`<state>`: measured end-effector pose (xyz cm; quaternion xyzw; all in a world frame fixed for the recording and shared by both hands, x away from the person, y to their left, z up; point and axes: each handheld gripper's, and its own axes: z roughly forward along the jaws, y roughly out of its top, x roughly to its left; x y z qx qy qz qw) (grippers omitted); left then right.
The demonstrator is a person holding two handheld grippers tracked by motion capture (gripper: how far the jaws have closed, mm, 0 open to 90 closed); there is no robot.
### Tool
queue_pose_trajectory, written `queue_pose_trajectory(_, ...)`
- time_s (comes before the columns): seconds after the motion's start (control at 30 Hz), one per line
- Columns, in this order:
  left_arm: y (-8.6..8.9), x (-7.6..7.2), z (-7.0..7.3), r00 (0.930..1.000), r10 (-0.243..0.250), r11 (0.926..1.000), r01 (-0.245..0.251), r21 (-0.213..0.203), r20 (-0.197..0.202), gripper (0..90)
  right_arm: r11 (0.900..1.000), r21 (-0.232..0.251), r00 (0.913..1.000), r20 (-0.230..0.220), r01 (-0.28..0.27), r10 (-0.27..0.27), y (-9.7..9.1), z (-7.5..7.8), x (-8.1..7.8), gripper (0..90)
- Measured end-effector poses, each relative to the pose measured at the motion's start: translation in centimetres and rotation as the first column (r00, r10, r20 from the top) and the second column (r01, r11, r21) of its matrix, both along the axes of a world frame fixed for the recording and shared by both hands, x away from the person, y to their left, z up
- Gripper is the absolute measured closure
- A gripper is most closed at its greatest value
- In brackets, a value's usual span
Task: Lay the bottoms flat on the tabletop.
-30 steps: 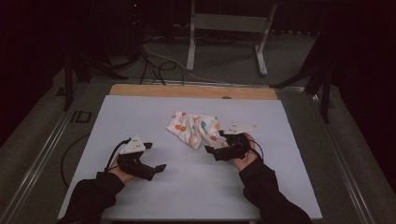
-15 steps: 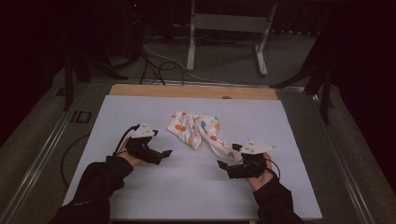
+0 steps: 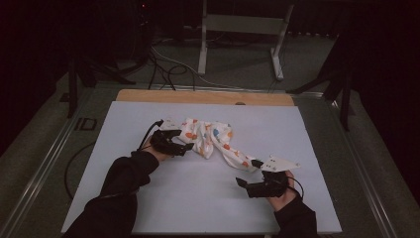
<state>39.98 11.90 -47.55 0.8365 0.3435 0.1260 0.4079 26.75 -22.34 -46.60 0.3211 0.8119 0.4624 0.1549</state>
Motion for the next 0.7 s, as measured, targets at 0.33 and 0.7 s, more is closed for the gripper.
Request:
queue_pose_trajectory(0.33,-0.9,4.2,-1.5,0.9924,0.104,0.9945,-0.105,-0.005,-0.065,43.8,0.9999,-0.007,0.9999,-0.007,-0.015,0.015,0.3,-0.2,0.1,15.9)
queue_pose_trajectory(0.7,-3.1,5.1,-3.7,0.9797,0.087,0.9962,-0.085,0.018,-0.18,60.8,0.9997,-0.014,0.9998,-0.006,-0.021,0.021,0.4,-0.3,0.1,16.0)
